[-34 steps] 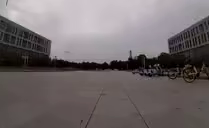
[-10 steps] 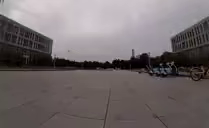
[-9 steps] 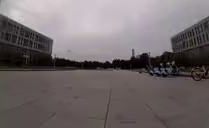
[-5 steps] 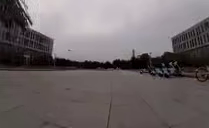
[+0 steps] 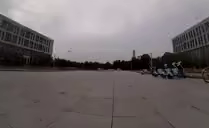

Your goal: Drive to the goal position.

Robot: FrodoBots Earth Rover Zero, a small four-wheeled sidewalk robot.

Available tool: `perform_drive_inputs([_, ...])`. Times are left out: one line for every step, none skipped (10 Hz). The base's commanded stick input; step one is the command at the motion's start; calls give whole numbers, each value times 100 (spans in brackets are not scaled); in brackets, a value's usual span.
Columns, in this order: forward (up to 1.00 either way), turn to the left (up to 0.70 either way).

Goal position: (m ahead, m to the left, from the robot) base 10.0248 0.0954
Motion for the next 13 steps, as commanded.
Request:
perform_drive_inputs([70, 1])
perform_drive_inputs([70, 1])
perform_drive_inputs([70, 1])
perform_drive_inputs([70, 1])
perform_drive_inputs([70, 1])
perform_drive_inputs([70, 1])
perform_drive_inputs([70, 1])
perform_drive_inputs([70, -24])
perform_drive_inputs([70, -34])
perform_drive_inputs([70, -34])
perform_drive_inputs([70, -7])
perform_drive_inputs([70, 1])
perform_drive_inputs([70, 1])
